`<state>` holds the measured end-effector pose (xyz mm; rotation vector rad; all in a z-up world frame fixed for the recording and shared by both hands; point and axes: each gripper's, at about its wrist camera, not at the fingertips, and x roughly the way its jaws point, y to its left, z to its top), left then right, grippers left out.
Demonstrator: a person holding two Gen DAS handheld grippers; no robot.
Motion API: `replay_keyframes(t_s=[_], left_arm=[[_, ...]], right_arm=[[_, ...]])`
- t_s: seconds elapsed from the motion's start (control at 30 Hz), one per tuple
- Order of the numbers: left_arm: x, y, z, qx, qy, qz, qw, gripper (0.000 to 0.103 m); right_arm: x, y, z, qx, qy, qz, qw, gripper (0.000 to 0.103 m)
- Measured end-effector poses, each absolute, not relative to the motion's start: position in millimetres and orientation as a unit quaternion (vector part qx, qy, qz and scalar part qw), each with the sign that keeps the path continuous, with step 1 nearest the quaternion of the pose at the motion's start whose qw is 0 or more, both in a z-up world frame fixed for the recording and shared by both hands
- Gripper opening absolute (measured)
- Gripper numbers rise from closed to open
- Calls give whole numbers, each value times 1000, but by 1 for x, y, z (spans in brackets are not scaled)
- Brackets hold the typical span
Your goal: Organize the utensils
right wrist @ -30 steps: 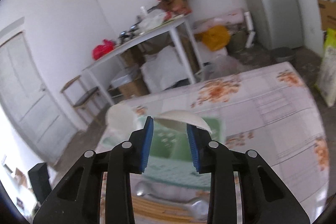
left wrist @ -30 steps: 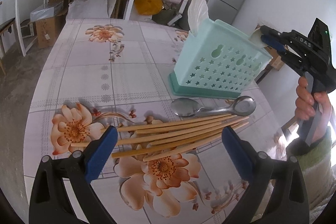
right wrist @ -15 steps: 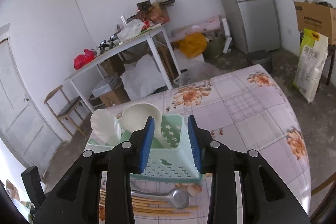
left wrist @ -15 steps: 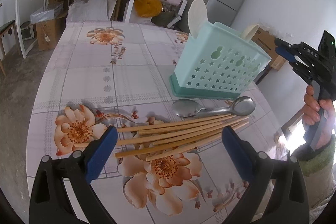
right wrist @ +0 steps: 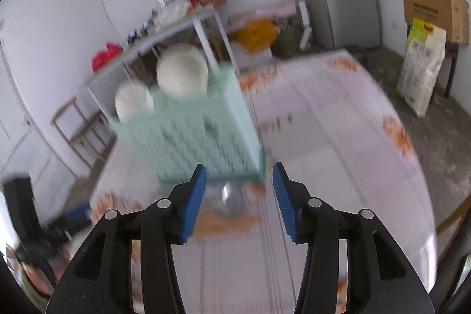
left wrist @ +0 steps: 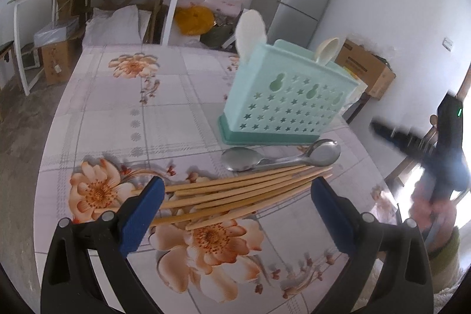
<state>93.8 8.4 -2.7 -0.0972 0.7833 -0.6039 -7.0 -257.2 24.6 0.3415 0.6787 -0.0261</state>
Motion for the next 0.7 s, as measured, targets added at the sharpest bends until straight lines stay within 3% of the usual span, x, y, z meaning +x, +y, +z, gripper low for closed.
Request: replay_keyframes(t_s=[0.23, 0.5, 0.7], left_arm=[[103, -20, 0, -27, 369, -317, 873, 97], [113, -67, 0, 14, 362, -374, 854, 97], [108, -111, -1, 115, 335, -417, 837, 97]], right_arm=[[-23, -241, -24, 129, 388, -31, 912, 45], [-35, -242, -36, 96, 385, -27, 918, 45], [-36, -260, -37, 118, 376, -29, 919, 45]])
